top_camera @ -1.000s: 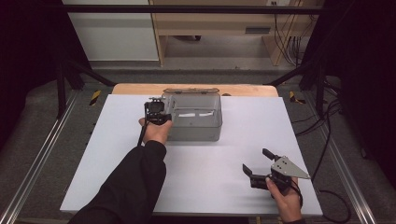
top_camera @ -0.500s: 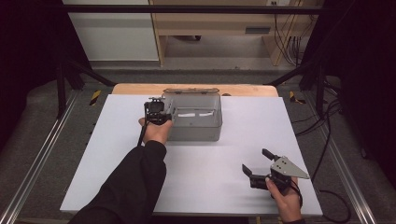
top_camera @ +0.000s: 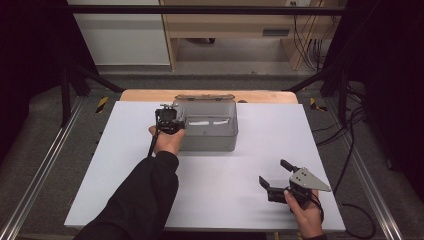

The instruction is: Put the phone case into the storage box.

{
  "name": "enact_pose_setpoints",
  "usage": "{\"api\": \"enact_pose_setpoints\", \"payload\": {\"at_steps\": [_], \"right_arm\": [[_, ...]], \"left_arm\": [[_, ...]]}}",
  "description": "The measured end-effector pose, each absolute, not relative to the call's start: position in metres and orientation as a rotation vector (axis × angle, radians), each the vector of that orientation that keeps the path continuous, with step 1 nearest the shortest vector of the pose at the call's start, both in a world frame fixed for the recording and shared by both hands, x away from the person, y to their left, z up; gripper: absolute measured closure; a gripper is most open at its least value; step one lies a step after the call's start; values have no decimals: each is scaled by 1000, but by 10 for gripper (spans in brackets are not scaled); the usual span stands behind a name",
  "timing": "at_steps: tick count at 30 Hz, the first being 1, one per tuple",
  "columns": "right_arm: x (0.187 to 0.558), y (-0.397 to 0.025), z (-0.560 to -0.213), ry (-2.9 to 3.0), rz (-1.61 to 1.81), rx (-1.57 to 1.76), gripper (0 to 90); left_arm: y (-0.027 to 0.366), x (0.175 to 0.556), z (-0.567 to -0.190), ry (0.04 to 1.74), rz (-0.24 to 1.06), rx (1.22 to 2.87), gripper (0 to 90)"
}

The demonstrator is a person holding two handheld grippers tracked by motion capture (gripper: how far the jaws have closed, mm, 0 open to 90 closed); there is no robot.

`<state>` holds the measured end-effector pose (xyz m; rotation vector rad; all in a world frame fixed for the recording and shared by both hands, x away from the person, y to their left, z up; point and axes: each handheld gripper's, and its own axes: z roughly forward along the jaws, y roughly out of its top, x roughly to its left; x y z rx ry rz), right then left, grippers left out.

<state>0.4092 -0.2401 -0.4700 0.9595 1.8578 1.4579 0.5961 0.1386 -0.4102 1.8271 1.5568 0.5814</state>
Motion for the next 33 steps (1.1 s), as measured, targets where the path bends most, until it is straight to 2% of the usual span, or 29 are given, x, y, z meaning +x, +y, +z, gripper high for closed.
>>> {"api": "enact_pose_setpoints", "payload": {"at_steps": [9,33], "right_arm": [[409,-240,-470,1861,1456,963,50],[409,-239,-470,1863,1457,963,50]], "left_arm": [[136,594,-407,1490,651,1829,710],[132,587,-397,1365,686,1828,696]]}}
